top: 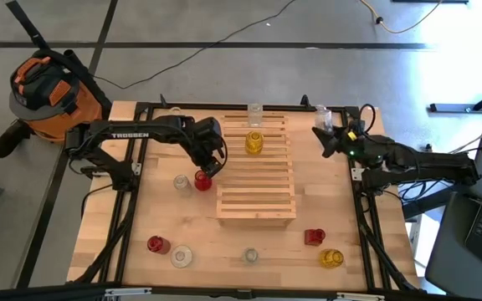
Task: Sort vases onto shelf
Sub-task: Align the transparent vase with the transparent vase on the shelf
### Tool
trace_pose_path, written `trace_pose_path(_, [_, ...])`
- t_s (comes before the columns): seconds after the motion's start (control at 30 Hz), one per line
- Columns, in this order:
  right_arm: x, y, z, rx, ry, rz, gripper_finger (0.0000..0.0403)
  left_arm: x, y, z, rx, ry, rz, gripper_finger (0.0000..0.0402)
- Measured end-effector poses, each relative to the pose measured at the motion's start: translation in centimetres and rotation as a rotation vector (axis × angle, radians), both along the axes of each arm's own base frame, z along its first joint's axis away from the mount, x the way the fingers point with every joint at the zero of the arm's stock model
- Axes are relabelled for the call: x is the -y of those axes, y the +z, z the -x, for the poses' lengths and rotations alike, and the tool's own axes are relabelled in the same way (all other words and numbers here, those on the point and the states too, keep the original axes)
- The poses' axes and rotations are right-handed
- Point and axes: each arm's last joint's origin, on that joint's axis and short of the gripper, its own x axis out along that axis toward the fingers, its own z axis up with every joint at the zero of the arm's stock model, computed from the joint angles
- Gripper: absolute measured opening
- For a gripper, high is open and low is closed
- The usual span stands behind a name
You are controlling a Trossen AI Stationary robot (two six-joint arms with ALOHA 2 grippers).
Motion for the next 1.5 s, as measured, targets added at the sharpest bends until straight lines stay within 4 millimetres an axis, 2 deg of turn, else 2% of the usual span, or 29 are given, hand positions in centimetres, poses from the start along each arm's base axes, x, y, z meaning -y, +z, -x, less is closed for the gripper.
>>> trace_pose_path(0.23, [-0.1, -1.1, -2.3, 0.14, 0.097, 0.212, 0.0192, 0.1, 0.8, 0.8, 0.006, 0.021, -0.033, 0.0])
trace_pose_path(0.33, [0.7, -2.6, -3.2, 0.176, 0.101, 0.271, 0.0192, 0.1, 1.2, 1.3, -0.012, 0.034, -0.058, 0.0])
trace_pose_path(0.43, [2.3, -4.4, -3.8, 0.189, 0.076, 0.288, 0.0192, 0.2, 1.8, 2.1, -0.017, 0.043, -0.089, 0.0])
trace_pose_path(0.57, [5.0, -5.9, -4.9, 0.212, 0.176, 0.311, 0.0192, 0.3, 2.3, 2.5, 0.005, 0.036, -0.109, 0.0])
trace_pose_path(0.7, [7.6, -5.8, -6.3, 0.252, 0.246, 0.361, 0.0192, 0.3, 2.5, 2.8, 0.004, 0.034, -0.114, 0.0])
trace_pose_path(0.8, [9.5, -5.9, -7.9, 0.215, 0.306, 0.38, 0.0192, 0.3, 2.5, 2.8, 0.0, 0.035, -0.115, 0.0])
trace_pose_path(1.0, [12.2, -6.9, -10.6, 0.173, 0.391, 0.385, 0.0192, 0.3, 2.5, 2.8, -0.007, 0.057, -0.105, 0.0])
trace_pose_path(1.17, [13.2, -7.8, -10.7, 0.258, 0.37, 0.409, 0.0192, 0.5, 2.5, 2.8, -0.016, 0.08, -0.086, 0.0])
trace_pose_path(1.5, [14.1, -10.1, -11.1, 0.255, 0.42, 0.416, 0.0192, 1.2, 2.5, 2.6, -0.018, 0.065, -0.077, 0.0])
